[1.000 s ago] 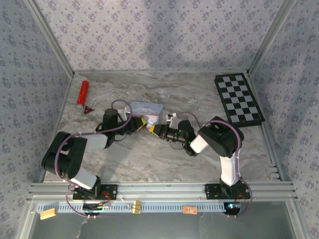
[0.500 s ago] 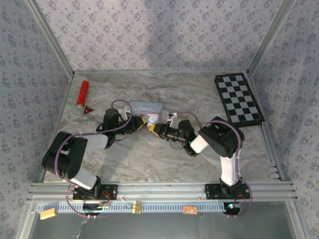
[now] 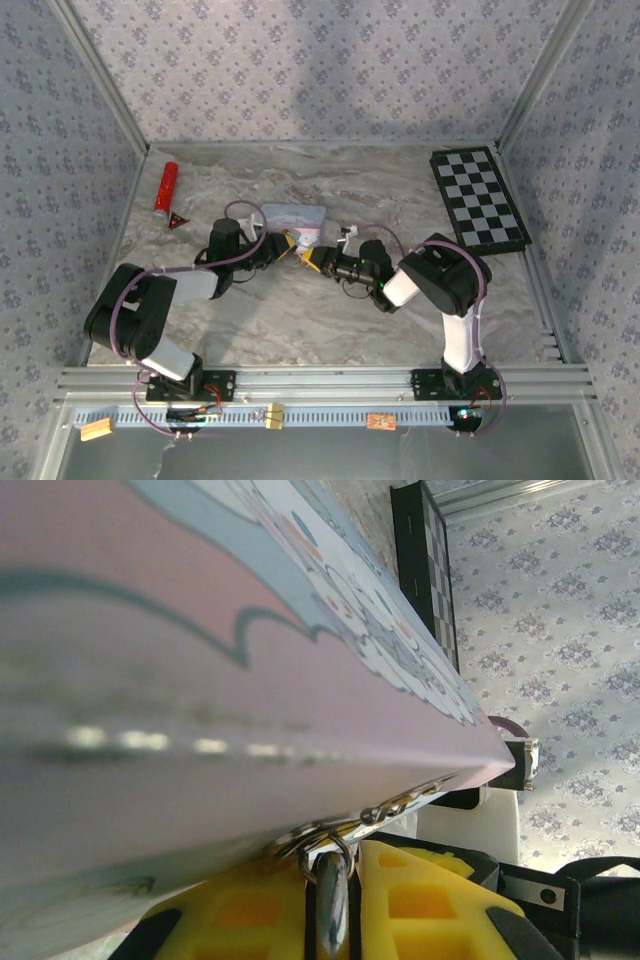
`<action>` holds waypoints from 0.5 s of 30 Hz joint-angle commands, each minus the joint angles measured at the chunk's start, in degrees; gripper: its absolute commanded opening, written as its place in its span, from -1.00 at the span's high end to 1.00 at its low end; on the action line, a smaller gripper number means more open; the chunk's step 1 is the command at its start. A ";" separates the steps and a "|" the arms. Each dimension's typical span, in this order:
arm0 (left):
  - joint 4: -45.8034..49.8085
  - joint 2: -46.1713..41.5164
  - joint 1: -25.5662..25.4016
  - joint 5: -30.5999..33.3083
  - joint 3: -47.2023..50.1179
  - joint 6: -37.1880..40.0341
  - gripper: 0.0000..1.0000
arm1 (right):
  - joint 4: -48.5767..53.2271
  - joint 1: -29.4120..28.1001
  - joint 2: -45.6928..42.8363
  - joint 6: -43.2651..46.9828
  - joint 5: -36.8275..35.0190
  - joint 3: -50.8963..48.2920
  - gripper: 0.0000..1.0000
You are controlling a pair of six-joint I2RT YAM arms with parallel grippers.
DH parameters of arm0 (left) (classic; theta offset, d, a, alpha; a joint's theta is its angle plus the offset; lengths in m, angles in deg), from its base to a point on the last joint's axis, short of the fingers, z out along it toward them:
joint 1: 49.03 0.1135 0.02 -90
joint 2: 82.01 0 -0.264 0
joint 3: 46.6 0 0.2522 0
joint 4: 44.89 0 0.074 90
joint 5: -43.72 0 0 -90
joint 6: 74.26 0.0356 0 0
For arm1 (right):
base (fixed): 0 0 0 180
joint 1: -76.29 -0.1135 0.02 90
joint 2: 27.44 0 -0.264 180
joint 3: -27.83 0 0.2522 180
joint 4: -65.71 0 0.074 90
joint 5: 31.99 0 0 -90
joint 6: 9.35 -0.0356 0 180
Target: Unlock the padlock with the key
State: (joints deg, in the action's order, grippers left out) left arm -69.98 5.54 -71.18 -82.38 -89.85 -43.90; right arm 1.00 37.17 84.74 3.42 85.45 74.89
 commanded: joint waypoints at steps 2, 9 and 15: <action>-3.60 -0.18 -3.51 -11.27 -1.70 0.49 1.00 | -1.33 1.19 -0.25 -1.38 -3.28 1.54 1.00; -3.18 -0.75 -4.38 -10.49 -2.41 0.26 1.00 | -1.32 0.32 1.15 -1.84 -3.14 3.05 1.00; -4.82 -2.19 -5.63 -5.76 -2.26 -2.95 1.00 | -1.25 -0.70 1.37 -1.12 -4.15 2.91 1.00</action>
State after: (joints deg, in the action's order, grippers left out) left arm -69.92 5.51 -72.29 -80.61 -89.88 -44.71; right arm 1.00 37.74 85.04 2.15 84.38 74.96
